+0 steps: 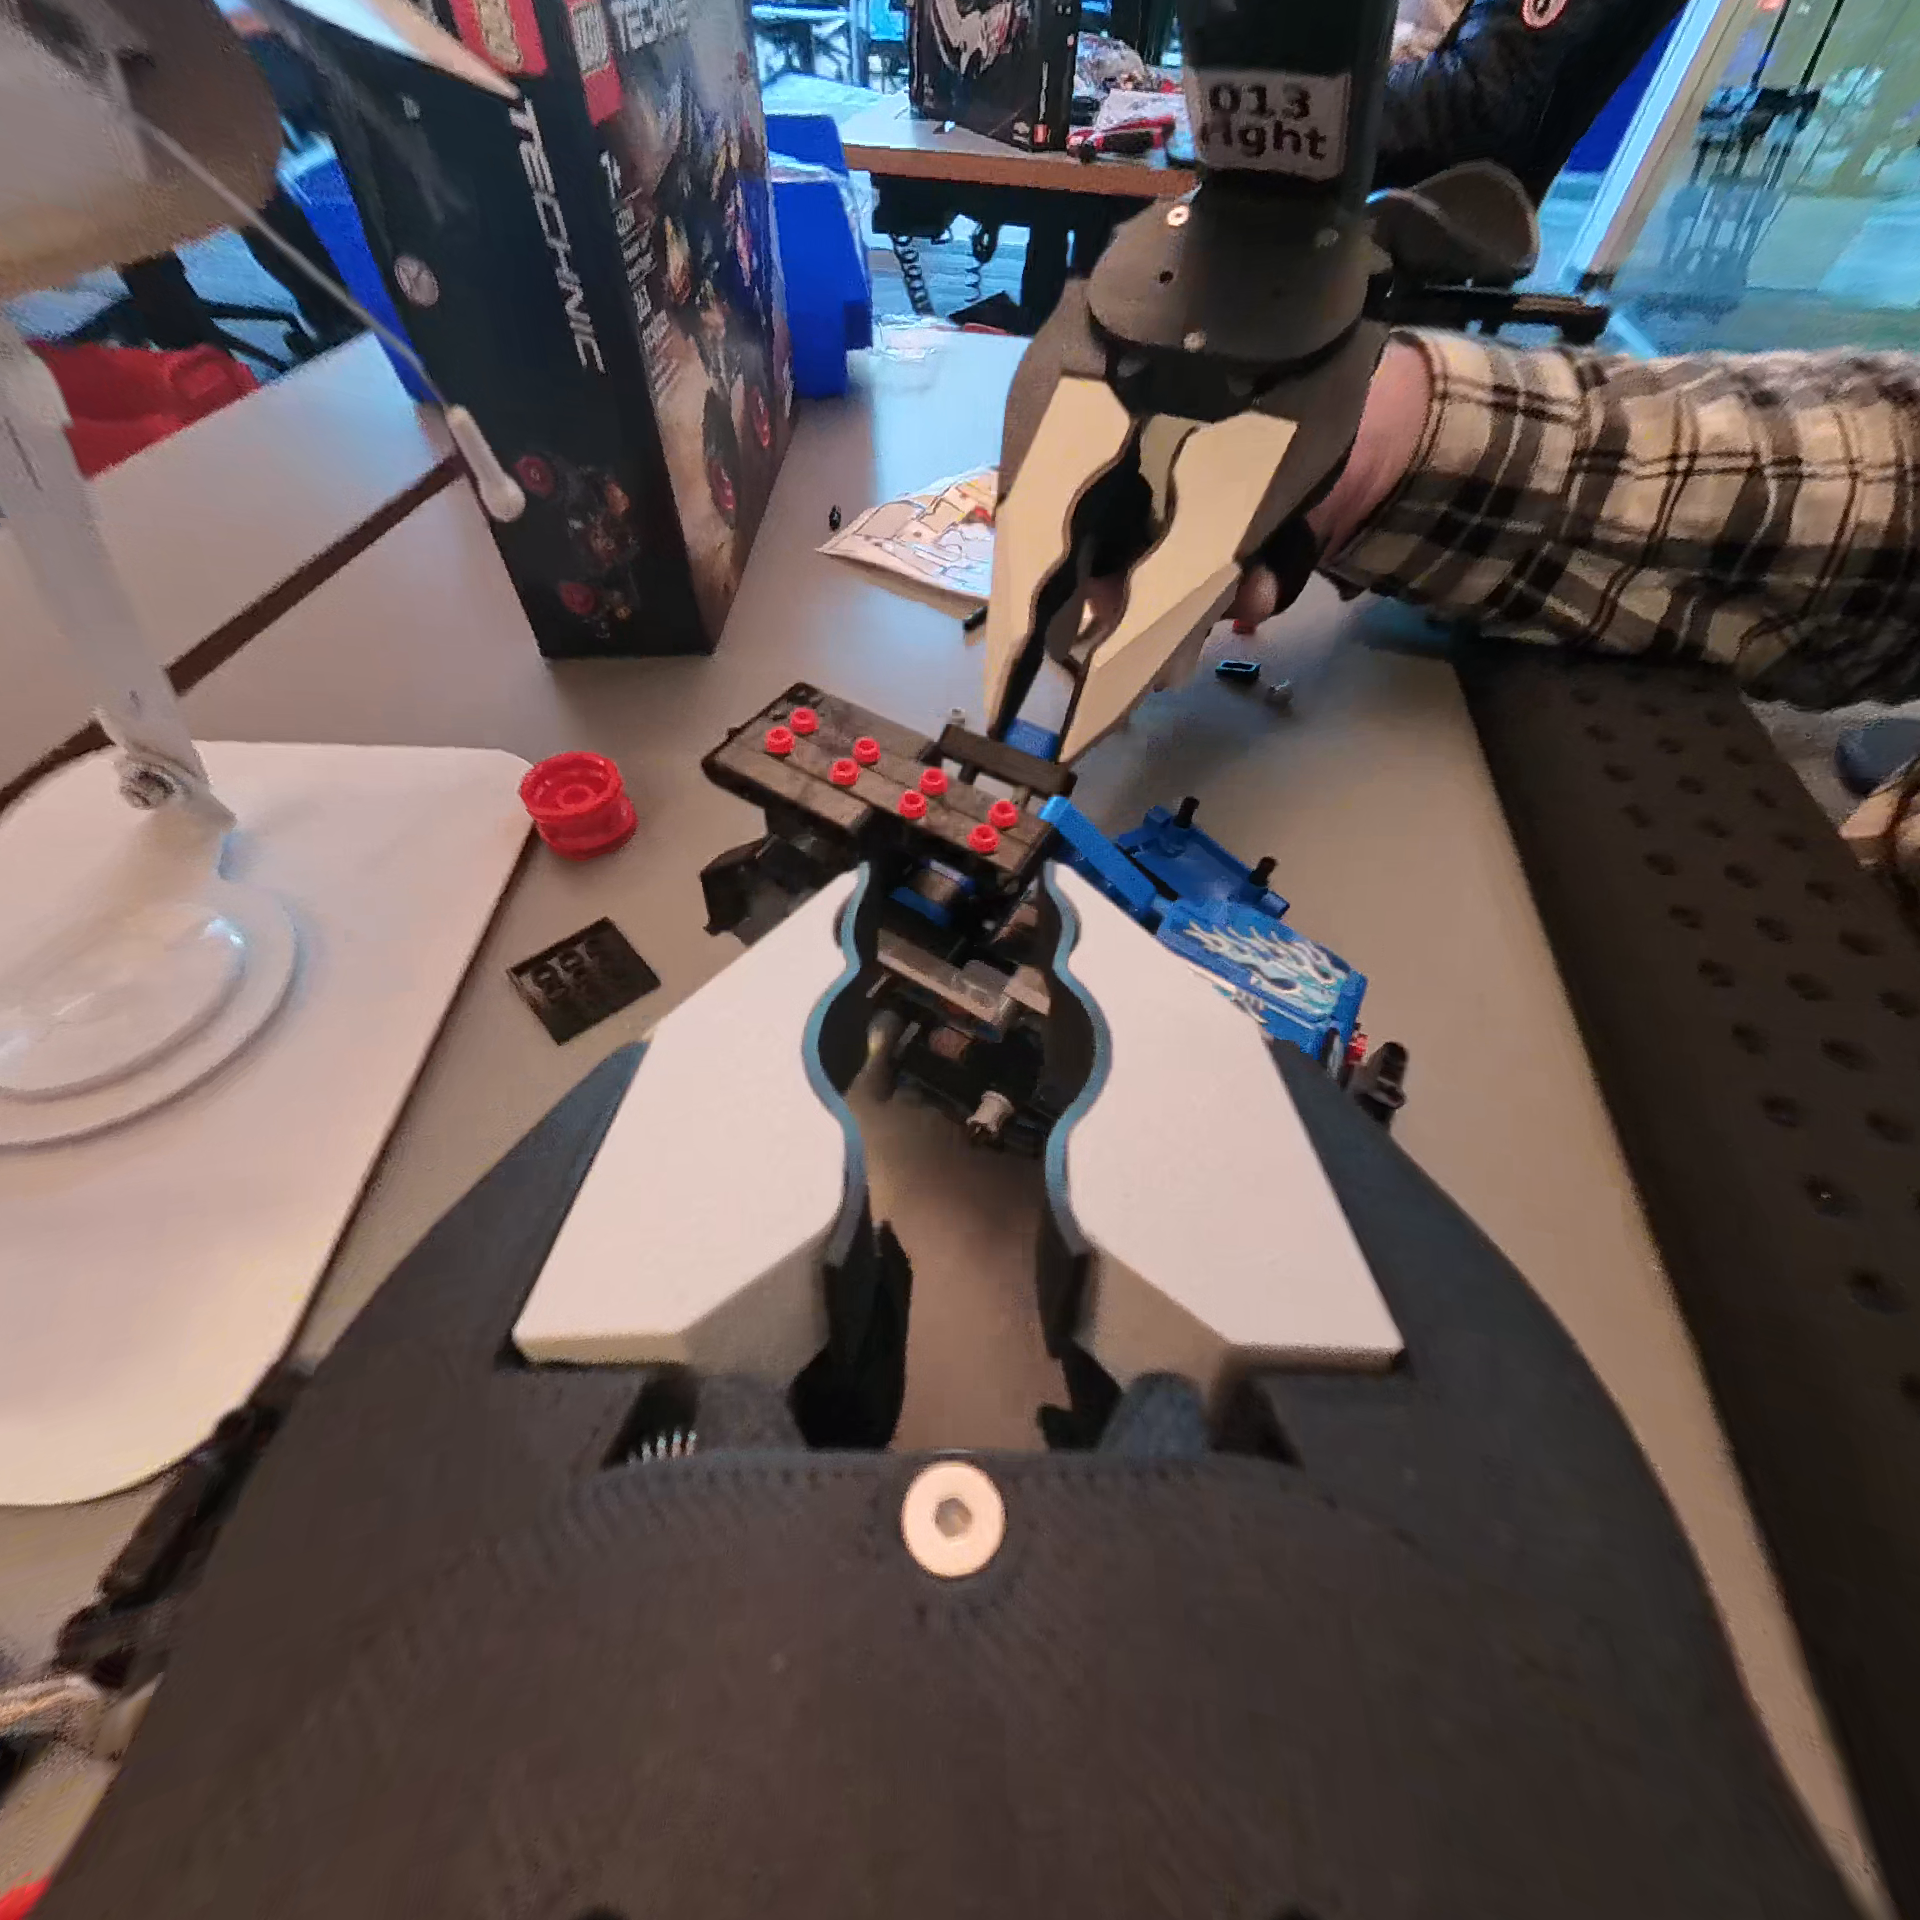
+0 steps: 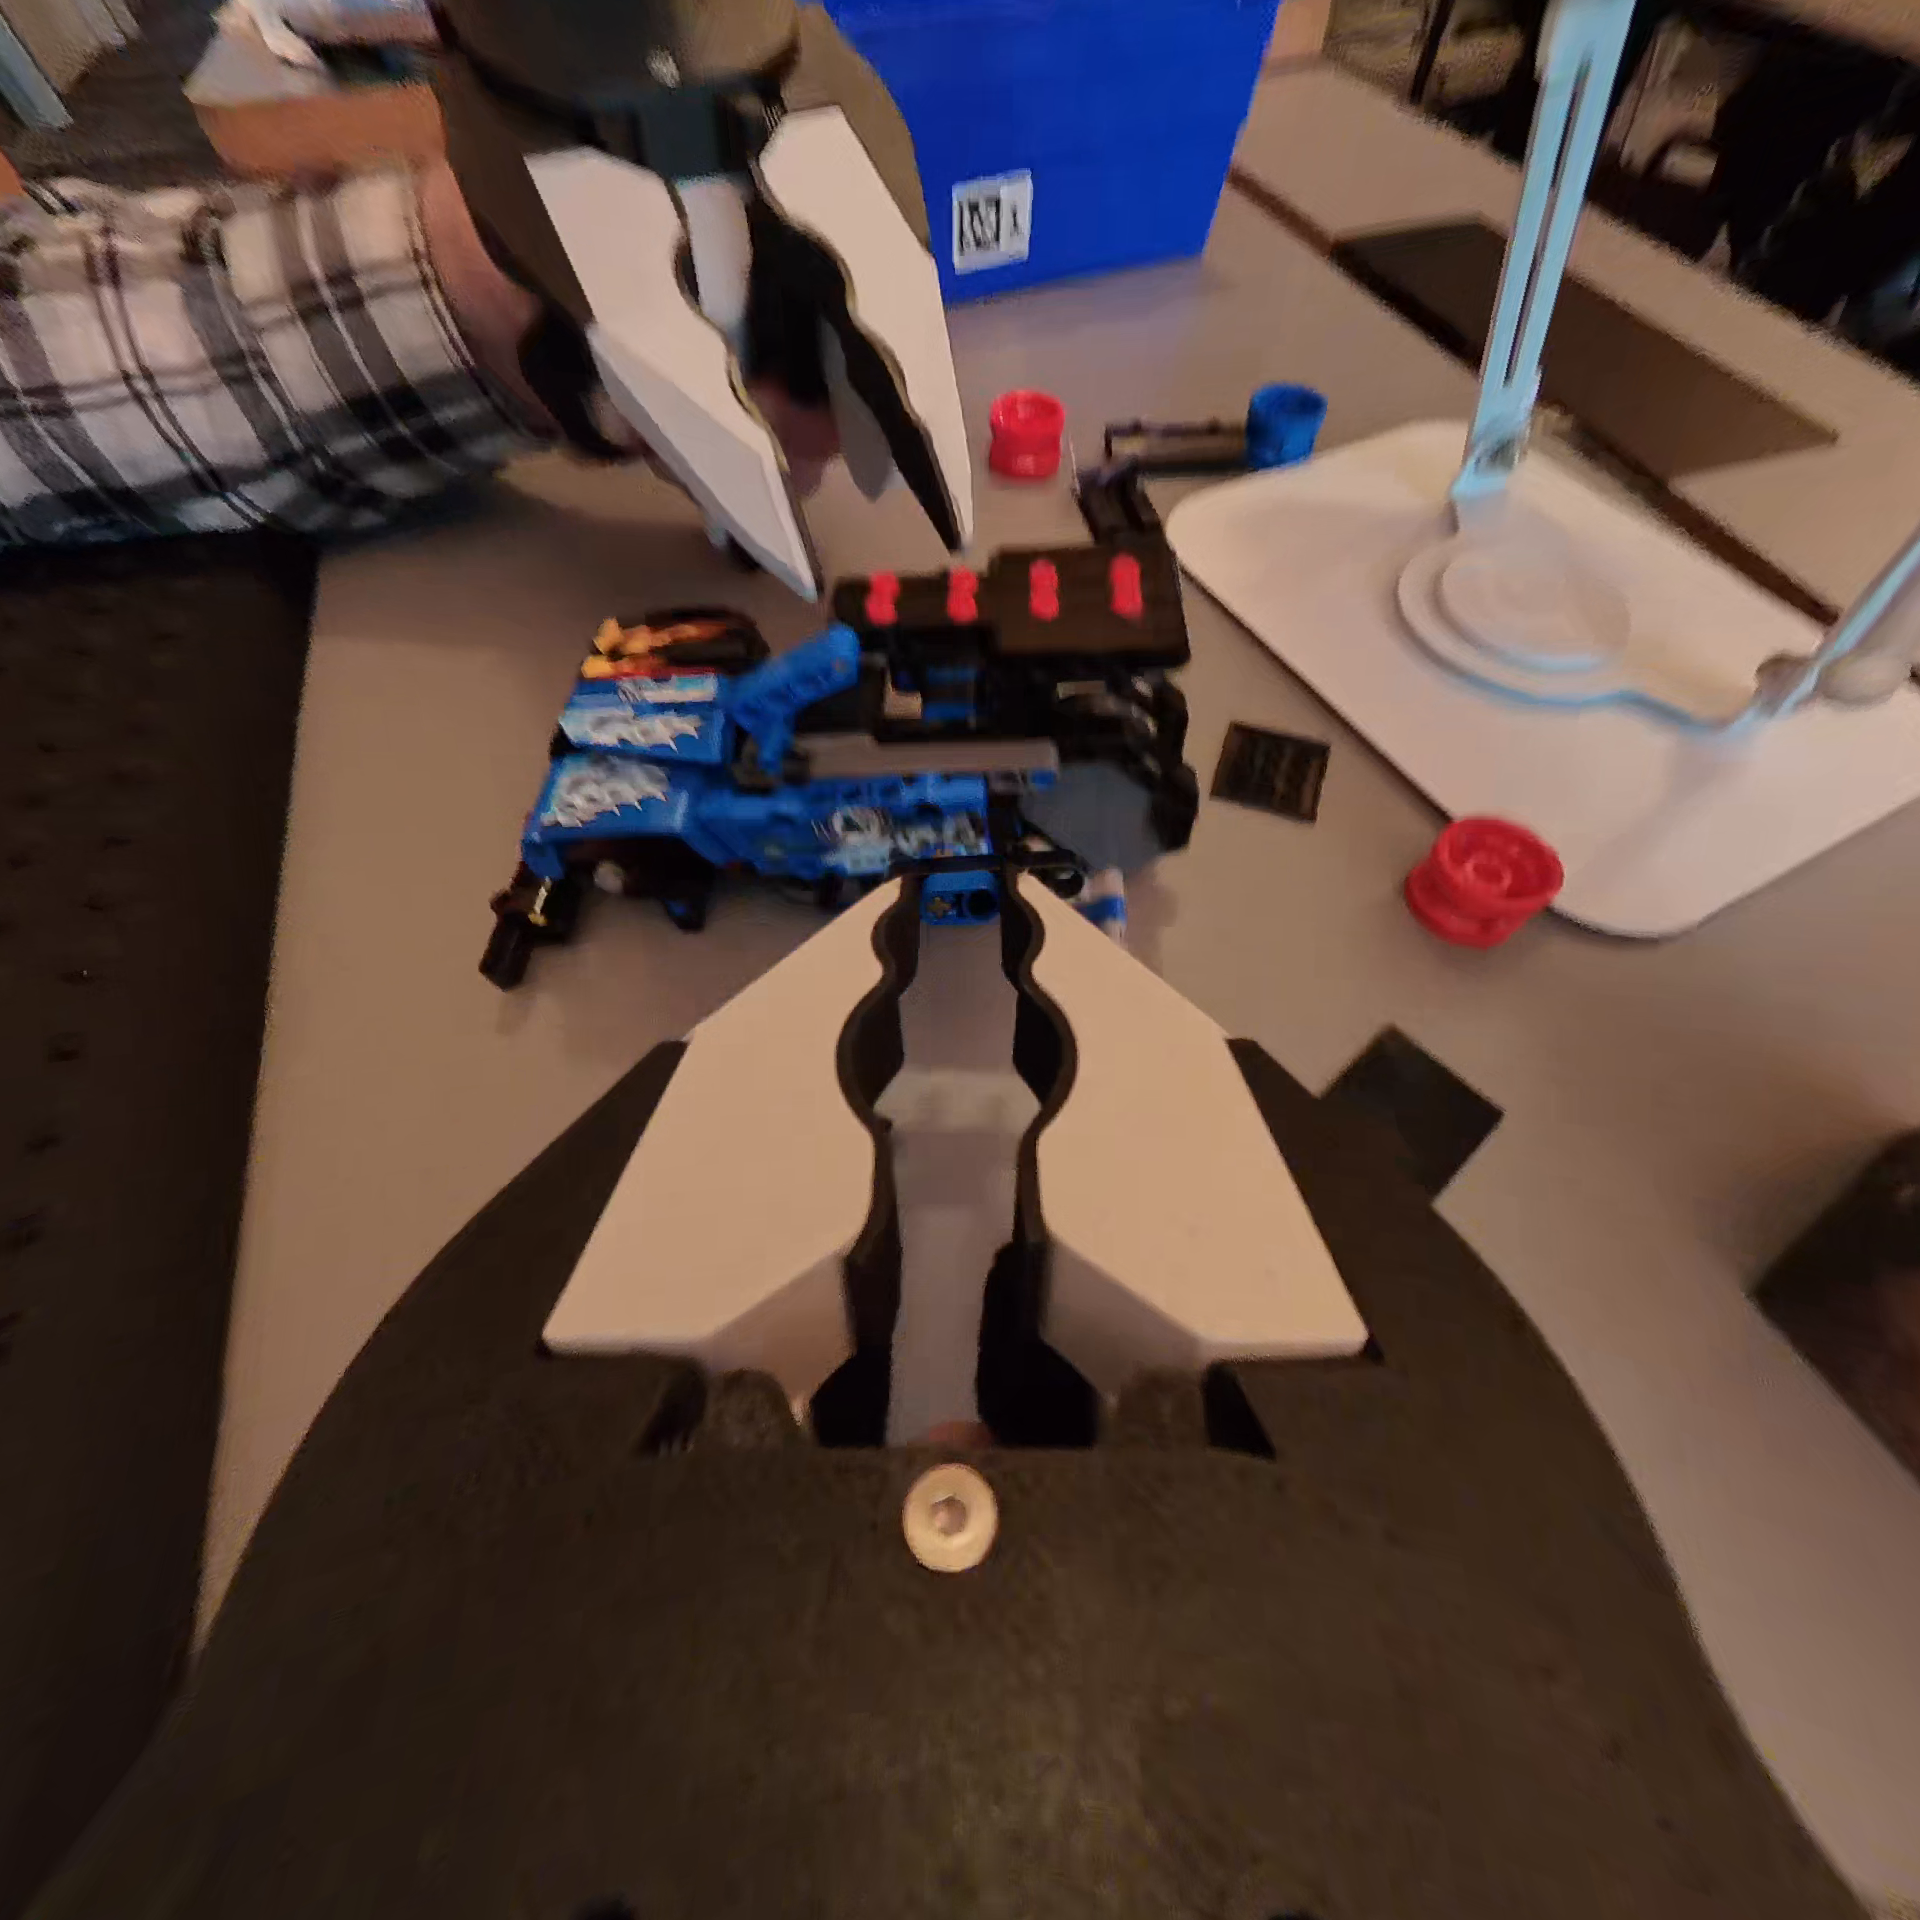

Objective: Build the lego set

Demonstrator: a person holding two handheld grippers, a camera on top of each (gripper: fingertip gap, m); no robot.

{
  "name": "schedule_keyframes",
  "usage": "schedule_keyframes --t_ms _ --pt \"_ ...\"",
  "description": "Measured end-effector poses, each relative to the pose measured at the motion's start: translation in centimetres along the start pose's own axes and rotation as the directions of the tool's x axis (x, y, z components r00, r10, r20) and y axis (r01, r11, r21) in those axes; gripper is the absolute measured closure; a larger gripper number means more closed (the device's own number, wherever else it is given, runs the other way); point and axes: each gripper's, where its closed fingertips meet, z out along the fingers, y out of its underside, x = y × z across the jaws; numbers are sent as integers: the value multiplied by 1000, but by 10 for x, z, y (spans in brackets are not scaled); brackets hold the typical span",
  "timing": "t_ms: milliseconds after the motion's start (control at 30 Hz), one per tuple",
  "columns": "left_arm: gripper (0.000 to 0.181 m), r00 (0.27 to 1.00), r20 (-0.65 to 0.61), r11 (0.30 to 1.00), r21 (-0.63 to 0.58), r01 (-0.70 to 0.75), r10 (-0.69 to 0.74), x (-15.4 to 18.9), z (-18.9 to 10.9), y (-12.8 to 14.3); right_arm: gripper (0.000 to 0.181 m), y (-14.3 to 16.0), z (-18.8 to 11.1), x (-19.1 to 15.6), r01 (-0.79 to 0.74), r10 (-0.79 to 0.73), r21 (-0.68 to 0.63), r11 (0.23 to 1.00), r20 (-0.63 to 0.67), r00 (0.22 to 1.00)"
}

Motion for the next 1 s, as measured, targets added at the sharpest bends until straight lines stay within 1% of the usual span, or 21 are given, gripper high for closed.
schedule_keyframes --t_ms 67,133,300,367,400,533,600,633,667,733,800,833,933,967,1000 --pt "152 997 -34 997 -18 75 -75 1 1 4 167 15 -1 1 -41 42 -63 997 18 999" --pt "152 991 -54 992 -30 123 -124 2 3 6 167 26 -2 2 -43 45 -109 993 11 999" --pt "157 950 -141 959 -2 282 -279 8 3 -2 167 50 -2 -4 -39 48 -225 974 32 998" --pt "159 932 -152 944 -11 330 -328 7 4 -1 159 50 -3 -5 -43 52 -233 971 32 998" --pt "159 923 -171 937 -13 348 -345 9 5 -2 156 45 -3 -4 -40 47 -220 975 27 999" --pt "161 888 -190 907 -31 420 -418 10 8 -2 160 13 -2 -11 -51 54 -102 993 32 998" --pt "162 874 -203 895 -44 443 -442 11 10 0 163 -9 4 -20 -110 111 -19 994 74 991" --pt "162 864 -213 889 -53 455 -456 12 12 1 163 -16 9 -23 -146 146 2 989 93 985" --pt "161 857 -217 883 -57 467 -467 13 14 2 162 -19 15 -26 -178 177 4 984 111 978" --pt "162 843 -238 874 -55 483 -482 14 15 1 162 -20 24 -25 -232 231 -9 973 108 967" --pt "163 838 -244 870 -53 491 -488 14 15 0 163 -22 30 -28 -302 301 -10 953 145 943" --pt "163 837 -246 869 -50 492 -488 14 15 0 168 -24 31 -30 -336 332 -3 942 168 928" --pt "164 827 -257 861 -43 507 -500 13 14 0 168 -25 30 -30 -415 403 8 910 222 888" --pt "164 824 -262 859 -42 511 -503 13 15 0 161 -30 28 -30 -448 428 25 894 250 869" --pt "165 820 -267 857 -40 515 -506 14 15 0 162 -34 25 -29 -483 455 40 875 276 847"
